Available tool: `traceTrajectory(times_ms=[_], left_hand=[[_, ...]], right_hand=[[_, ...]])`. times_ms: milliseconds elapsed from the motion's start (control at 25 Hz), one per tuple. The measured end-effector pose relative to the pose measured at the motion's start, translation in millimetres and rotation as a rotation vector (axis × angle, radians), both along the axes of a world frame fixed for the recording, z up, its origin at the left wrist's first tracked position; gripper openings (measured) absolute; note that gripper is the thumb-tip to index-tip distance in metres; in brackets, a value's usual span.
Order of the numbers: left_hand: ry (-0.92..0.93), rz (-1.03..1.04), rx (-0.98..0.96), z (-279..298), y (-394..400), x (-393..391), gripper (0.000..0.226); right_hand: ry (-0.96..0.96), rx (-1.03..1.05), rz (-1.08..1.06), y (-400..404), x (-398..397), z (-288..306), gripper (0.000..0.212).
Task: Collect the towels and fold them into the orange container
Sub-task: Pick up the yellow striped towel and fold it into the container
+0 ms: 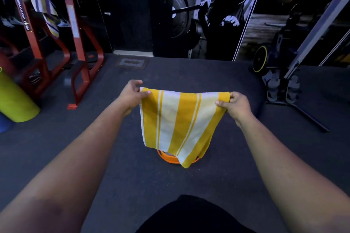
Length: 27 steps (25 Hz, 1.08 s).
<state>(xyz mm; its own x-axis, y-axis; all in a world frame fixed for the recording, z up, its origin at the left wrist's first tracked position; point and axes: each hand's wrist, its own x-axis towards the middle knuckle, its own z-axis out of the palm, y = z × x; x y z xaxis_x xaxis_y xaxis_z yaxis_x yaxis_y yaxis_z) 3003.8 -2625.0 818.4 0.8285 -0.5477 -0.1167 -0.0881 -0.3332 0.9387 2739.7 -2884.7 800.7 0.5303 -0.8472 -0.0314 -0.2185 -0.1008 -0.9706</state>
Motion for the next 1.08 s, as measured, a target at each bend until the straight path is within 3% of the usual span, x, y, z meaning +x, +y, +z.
traceTrajectory(times_ms=[120, 200, 520, 720, 800, 920, 960, 1040, 1080], left_hand=[[-0.325, -0.074, 0.223, -1.8, -0.3, 3.2, 0.051], [-0.497, -0.083, 0.37, -1.5, 1.1, 3.1, 0.046], [-0.7, -0.013, 0.599, 2.3, 5.6, -8.1, 0.023], [-0.709, 0.012, 0.604, -4.7, 10.5, -4.8, 0.022], [-0.56, -0.047, 0.431, -8.3, 13.1, 3.1, 0.025], [-0.094, -0.125, -0.115, 2.6, 19.6, -6.7, 0.02], [-0.017, -0.134, -0.251, 13.2, 17.3, -11.3, 0.018], [0.036, -0.098, -0.448, 39.4, 5.0, -17.1, 0.013], [0.073, -0.053, -0.538, 50.8, -1.2, -19.1, 0.013]], right_hand=[[0.054, -0.097, -0.057, -7.9, 2.2, -2.4, 0.047], [0.095, -0.163, -0.005, -10.0, 4.0, 0.5, 0.044], [0.334, -0.472, 0.0, -5.9, 9.4, 0.2, 0.027], [0.408, -0.618, -0.01, -4.9, 6.7, -3.1, 0.007], [0.314, -0.612, 0.0, -9.5, 5.3, -2.5, 0.007], [-0.169, -0.322, 0.038, -5.5, -0.4, 10.0, 0.012], [-0.298, -0.194, 0.065, -3.1, -2.3, 13.0, 0.022], [-0.256, -0.034, 0.148, 2.5, -4.1, 8.5, 0.044], [-0.183, -0.002, 0.192, 7.1, -4.4, 3.0, 0.043]])
